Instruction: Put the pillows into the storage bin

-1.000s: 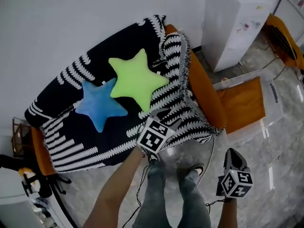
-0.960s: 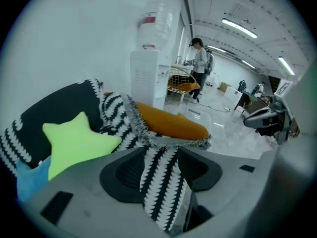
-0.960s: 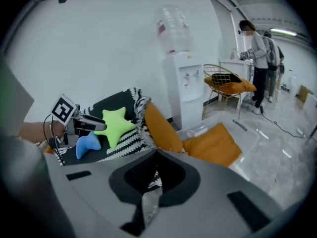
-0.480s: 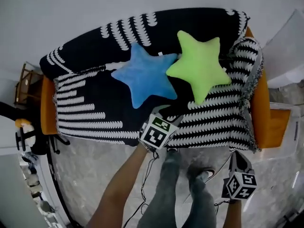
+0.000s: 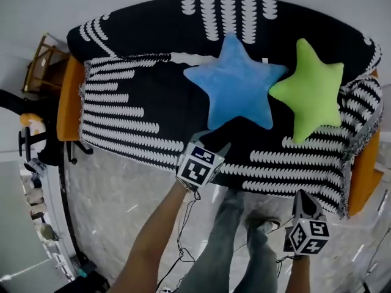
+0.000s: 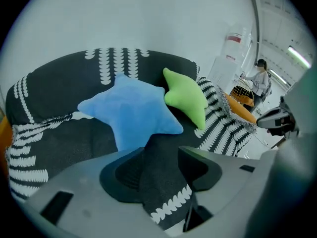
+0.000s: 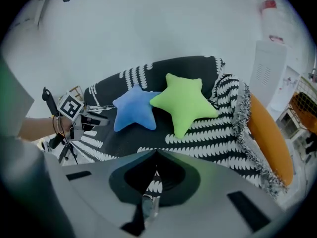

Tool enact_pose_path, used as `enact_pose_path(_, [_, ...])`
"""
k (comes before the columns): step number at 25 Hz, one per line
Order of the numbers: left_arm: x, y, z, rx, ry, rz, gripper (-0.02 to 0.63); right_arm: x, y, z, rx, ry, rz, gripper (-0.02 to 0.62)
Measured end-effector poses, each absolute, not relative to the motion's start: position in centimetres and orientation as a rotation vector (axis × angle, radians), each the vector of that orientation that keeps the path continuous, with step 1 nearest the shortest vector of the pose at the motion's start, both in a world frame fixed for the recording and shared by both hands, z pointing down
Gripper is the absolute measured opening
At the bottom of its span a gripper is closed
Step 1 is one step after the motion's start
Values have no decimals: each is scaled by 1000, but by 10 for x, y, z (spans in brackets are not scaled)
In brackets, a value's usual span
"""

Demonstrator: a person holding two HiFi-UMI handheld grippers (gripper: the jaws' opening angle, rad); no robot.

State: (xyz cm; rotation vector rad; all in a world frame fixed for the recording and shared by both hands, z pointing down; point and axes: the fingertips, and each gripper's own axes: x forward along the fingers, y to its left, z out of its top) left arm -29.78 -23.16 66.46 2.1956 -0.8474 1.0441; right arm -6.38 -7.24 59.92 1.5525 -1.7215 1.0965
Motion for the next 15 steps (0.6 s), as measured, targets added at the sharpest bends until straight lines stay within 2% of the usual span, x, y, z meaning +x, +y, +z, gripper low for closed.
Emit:
enact_pose_path(7, [-341, -248, 693, 2157, -870, 1061, 207, -85, -99, 611, 1534, -1701, 1086, 2])
enact_pose_path(15, [-356, -271, 730, 2170, -839, 1163, 209, -103, -103, 633, 1527, -1679, 1132, 2])
